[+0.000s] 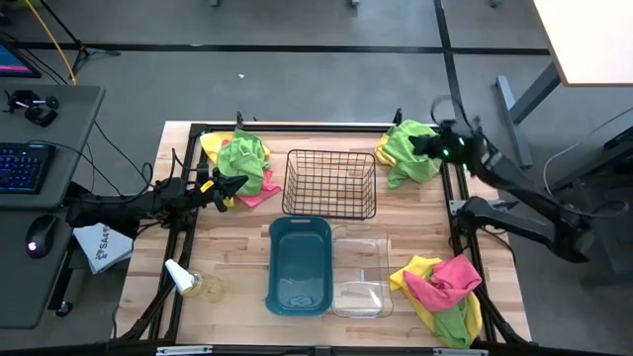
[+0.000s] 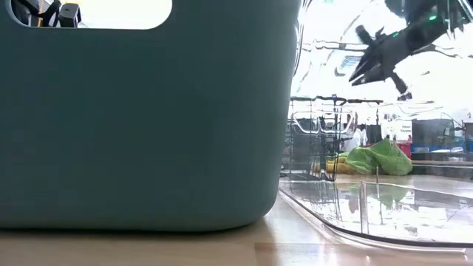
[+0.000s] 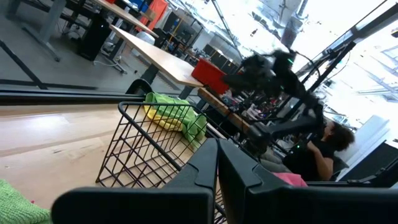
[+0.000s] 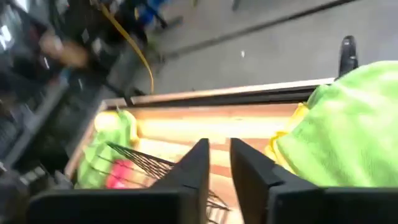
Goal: Sort microfiber towel by color & place in baskets
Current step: Put the top right green microfiber cloth into the wire basket
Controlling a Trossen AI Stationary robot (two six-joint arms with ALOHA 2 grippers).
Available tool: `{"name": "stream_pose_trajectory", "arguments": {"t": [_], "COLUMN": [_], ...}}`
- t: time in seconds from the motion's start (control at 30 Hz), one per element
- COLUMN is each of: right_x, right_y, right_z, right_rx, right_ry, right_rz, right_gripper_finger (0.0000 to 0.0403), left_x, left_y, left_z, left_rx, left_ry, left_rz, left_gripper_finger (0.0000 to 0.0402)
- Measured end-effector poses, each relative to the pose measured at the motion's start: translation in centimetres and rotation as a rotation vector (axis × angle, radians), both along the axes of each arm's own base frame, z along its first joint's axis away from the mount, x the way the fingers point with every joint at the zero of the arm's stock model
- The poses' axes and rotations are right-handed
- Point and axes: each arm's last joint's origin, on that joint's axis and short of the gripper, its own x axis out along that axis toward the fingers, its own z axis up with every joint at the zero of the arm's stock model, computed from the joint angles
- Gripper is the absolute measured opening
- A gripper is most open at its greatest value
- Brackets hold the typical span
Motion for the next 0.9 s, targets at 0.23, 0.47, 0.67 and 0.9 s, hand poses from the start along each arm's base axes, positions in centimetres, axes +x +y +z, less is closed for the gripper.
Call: {"name": "stream_pose_trajectory", "arguments": {"t": [0.23, 0.47, 0.67, 0.9], "right_x": [1.5, 3.6, 4.5, 5.9], "right_y": [-7.4, -11.3, -13.2, -13.9], "right_z": [-3.4, -7.2, -9.4, -10.3], "right_rx": [0.251, 0.475, 0.549, 0.547], "right_ry": [0.214, 0.417, 0.587, 0.651], "right_rz": [-0.008, -0.019, -0.094, -0.051], "right_gripper_finger": [0.0177, 0.0217, 0.0218, 0.0197], "left_x": [0.0, 0.0, 0.0, 0.0], "left_y": [0.0, 0.0, 0.0, 0.0], "left_z": [0.0, 0.0, 0.0, 0.0], "left_rx": [0.0, 0.0, 0.0, 0.0], "left_ry": [0.0, 0.0, 0.0, 0.0], "left_rz": [0.0, 0.0, 0.0, 0.0], "left_gripper_finger": [0.0001, 0.0001, 0.0001, 0.0001]}}
